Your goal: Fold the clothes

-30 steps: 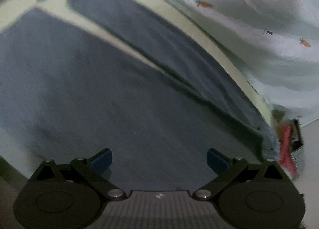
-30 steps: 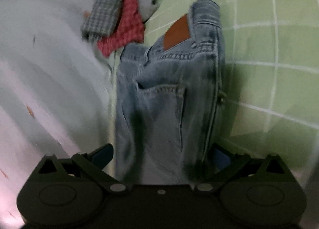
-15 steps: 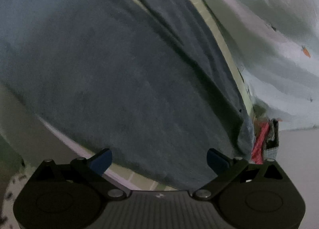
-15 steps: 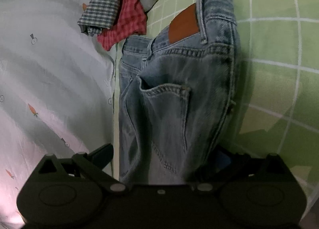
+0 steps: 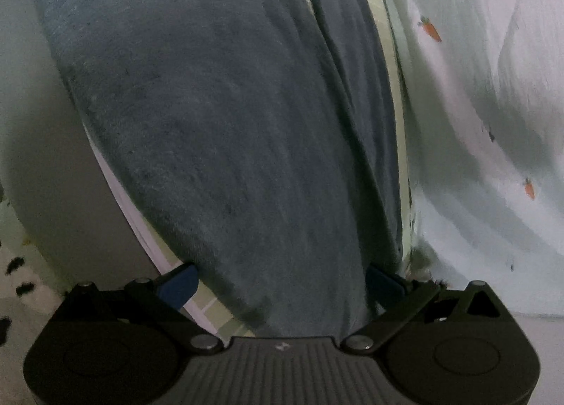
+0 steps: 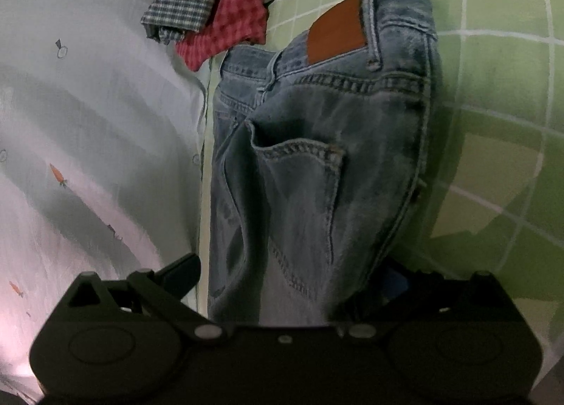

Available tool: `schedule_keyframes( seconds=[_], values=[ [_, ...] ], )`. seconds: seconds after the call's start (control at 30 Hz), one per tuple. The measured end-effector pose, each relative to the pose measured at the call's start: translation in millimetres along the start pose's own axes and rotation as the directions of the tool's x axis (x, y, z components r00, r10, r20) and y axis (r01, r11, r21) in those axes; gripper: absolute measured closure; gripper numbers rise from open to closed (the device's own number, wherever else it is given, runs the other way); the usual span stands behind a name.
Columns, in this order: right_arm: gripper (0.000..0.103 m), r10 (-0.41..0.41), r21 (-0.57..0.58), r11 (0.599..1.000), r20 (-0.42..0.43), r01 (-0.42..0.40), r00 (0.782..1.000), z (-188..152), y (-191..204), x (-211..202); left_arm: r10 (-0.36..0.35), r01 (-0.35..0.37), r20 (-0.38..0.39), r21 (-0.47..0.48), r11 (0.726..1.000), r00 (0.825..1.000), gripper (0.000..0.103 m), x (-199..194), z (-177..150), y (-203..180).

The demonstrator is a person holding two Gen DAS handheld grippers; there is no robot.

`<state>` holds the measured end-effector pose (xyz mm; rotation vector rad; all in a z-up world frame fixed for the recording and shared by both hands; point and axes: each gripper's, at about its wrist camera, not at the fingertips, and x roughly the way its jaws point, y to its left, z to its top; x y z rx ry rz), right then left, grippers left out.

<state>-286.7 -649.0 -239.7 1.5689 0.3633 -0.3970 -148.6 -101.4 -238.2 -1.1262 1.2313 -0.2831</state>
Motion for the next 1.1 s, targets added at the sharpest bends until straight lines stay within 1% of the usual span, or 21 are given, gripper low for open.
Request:
schedule_keyframes(
  seconds=[0.1,0.2,0.37,0.47,0.6,0.67,0.7,0.77,0.83,0.9,0.97,1.07,1.1],
  values=[
    [0.000,0.011,0.005,1.000,-0.016,-0.011,1.000,2.9,-1.7,-1.8,-0.010,0.013,0.055,-0.045,0.999,0.998,0.003,-3.3,1.1,3.9],
    [0.000,0.027,0.024,0.999,-0.029,-0.026,0.999,7.5,-5.2,-4.6,-0.008,0.018,0.124,-0.080,0.997,0.992,0.003,-13.8,7.9,9.4],
    [0.000,0.069,0.105,0.992,-0.024,-0.066,0.997,16.8,-14.7,-12.1,0.003,0.029,0.242,-0.129,0.991,0.970,0.003,-36.4,23.4,20.4],
    [0.000,0.079,0.142,0.987,-0.005,-0.078,0.997,22.0,-17.2,-16.4,0.013,0.038,0.310,-0.158,0.987,0.951,0.003,-50.0,32.8,27.1],
    [0.000,0.065,0.175,0.982,0.056,-0.074,0.996,24.6,-21.0,-21.8,0.029,0.054,0.398,-0.195,0.979,0.917,0.003,-68.0,45.2,36.0],
    [0.000,0.068,0.207,0.975,0.076,-0.083,0.995,26.4,-23.6,-21.6,0.029,0.061,0.411,-0.203,0.977,0.911,0.003,-68.4,51.3,33.5],
    [0.000,0.063,0.216,0.973,0.085,-0.080,0.994,27.1,-23.8,-21.1,0.034,0.055,0.415,-0.202,0.978,0.909,0.003,-70.9,54.2,33.5],
    [0.000,0.045,0.217,0.974,0.102,-0.066,0.994,27.3,-24.4,-24.2,0.055,0.031,0.434,-0.189,0.981,0.899,0.003,-75.6,59.6,30.9],
    [0.000,0.027,0.212,0.976,0.125,-0.053,0.992,26.7,-25.1,-28.5,0.079,0.008,0.462,-0.183,0.983,0.883,0.003,-84.0,67.0,32.2],
    [0.000,0.009,0.208,0.977,0.147,-0.040,0.989,26.1,-25.8,-32.8,0.082,0.016,0.486,-0.195,0.981,0.870,0.003,-93.4,77.7,37.4],
    [0.000,-0.003,0.201,0.979,0.168,-0.031,0.986,24.1,-25.0,-34.2,0.092,0.020,0.516,-0.207,0.978,0.852,0.003,-101.6,88.5,41.3],
    [0.000,-0.019,0.190,0.982,0.199,-0.020,0.980,20.4,-23.0,-35.0,0.133,-0.005,0.566,-0.223,0.975,0.814,0.003,-115.0,107.2,43.4],
    [0.000,-0.023,0.180,0.984,0.209,-0.015,0.978,19.0,-21.7,-34.0,0.140,-0.010,0.574,-0.224,0.975,0.807,0.004,-120.7,113.9,46.4]
  ],
)
